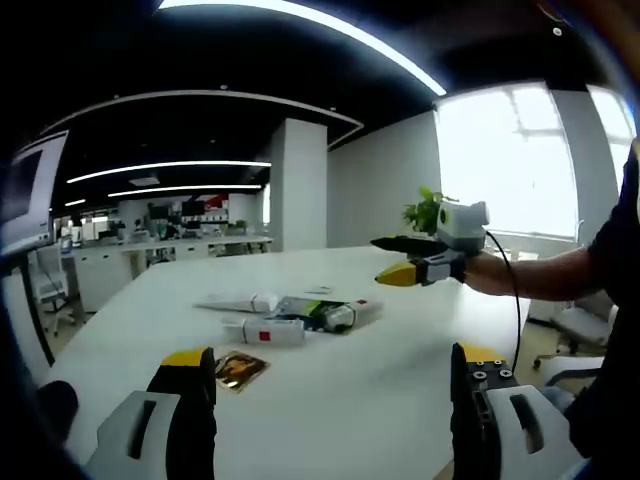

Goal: Arrange the skincare products in the storage area until every visible bottle or jar stands upright without overlapping.

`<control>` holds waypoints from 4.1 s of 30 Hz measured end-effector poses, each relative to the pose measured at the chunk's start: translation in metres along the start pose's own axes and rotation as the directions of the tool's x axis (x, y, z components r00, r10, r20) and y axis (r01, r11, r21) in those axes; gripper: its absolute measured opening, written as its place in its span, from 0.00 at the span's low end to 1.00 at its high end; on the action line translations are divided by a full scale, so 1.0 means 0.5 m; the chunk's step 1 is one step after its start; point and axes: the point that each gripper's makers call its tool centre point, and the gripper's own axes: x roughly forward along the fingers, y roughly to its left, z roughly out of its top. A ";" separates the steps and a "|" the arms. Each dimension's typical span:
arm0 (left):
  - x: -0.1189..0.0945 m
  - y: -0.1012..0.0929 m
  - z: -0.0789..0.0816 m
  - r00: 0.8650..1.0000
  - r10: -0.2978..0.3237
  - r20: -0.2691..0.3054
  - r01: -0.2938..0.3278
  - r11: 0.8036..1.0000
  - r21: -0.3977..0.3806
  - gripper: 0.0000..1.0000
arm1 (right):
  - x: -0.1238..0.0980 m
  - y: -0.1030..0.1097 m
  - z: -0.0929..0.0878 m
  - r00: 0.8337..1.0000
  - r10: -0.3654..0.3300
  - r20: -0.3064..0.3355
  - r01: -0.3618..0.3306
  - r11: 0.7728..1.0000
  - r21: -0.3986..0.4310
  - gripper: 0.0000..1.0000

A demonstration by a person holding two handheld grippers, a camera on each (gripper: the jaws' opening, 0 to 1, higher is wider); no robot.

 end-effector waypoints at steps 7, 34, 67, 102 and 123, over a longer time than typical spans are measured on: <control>0.001 -0.005 0.003 1.000 -0.001 0.005 0.001 1.000 -0.001 1.00 | 0.004 0.009 -0.002 1.000 0.009 -0.005 -0.009 1.000 -0.001 0.97; 0.000 -0.019 -0.001 1.000 -0.011 -0.001 0.011 1.000 0.003 1.00 | 0.007 0.028 -0.005 1.000 0.028 -0.007 -0.028 1.000 0.002 0.97; -0.005 0.014 -0.009 1.000 0.007 0.004 -0.007 1.000 -0.006 1.00 | 0.022 0.021 -0.011 0.999 0.031 -0.023 -0.031 1.000 -0.004 0.97; -0.008 0.018 -0.013 1.000 0.015 0.003 -0.015 1.000 -0.015 1.00 | 0.038 0.032 -0.016 0.998 0.050 -0.036 -0.051 0.999 -0.011 0.96; -0.017 0.031 -0.021 1.000 0.022 0.001 -0.022 1.000 -0.007 1.00 | 0.073 0.053 -0.021 0.996 0.069 -0.053 -0.070 0.998 -0.007 0.95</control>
